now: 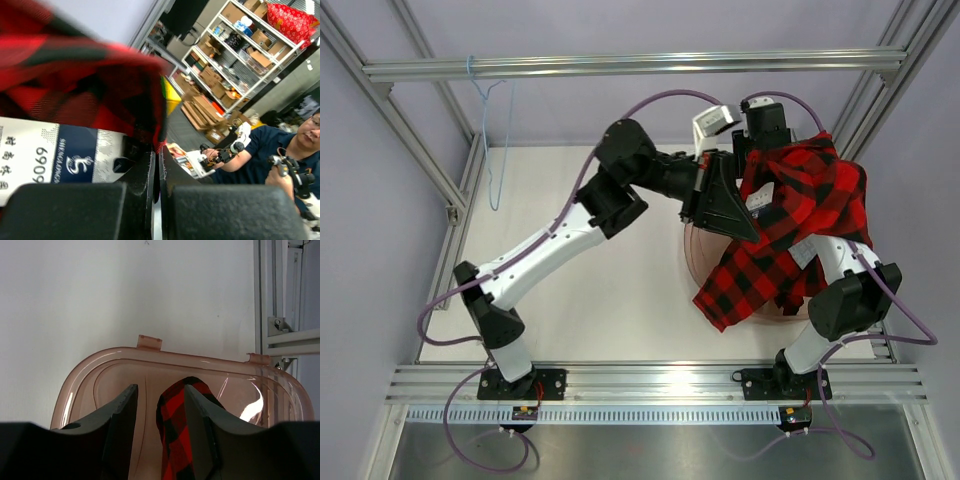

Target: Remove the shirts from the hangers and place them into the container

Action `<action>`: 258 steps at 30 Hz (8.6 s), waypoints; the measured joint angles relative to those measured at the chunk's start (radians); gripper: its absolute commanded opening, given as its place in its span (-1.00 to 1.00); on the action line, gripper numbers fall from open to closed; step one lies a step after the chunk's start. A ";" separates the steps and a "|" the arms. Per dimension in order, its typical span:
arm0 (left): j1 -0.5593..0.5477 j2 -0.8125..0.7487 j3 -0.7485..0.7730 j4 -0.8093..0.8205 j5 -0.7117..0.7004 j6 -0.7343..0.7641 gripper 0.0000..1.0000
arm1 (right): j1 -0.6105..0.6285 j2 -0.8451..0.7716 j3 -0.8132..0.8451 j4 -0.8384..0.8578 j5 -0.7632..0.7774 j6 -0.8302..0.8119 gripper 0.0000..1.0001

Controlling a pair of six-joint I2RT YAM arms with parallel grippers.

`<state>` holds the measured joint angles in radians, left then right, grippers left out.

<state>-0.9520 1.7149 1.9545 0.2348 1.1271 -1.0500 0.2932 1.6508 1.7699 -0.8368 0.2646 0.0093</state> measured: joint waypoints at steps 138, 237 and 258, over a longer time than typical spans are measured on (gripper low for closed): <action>0.124 -0.879 -0.673 -0.860 -1.129 0.587 0.97 | 0.621 -0.471 -0.739 -0.288 0.353 0.763 0.87; -0.102 -0.915 -0.841 -0.806 -1.373 0.522 0.97 | 0.148 -0.748 -0.887 0.217 -0.023 0.571 0.99; 0.027 -0.688 -1.112 -0.767 -1.526 0.446 0.97 | 0.359 -0.910 -0.807 0.163 -0.242 0.451 0.99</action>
<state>-0.9249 1.0267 0.8421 -0.5320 -0.3985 -0.6037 0.6521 0.7406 0.9627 -0.6739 0.0227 0.4599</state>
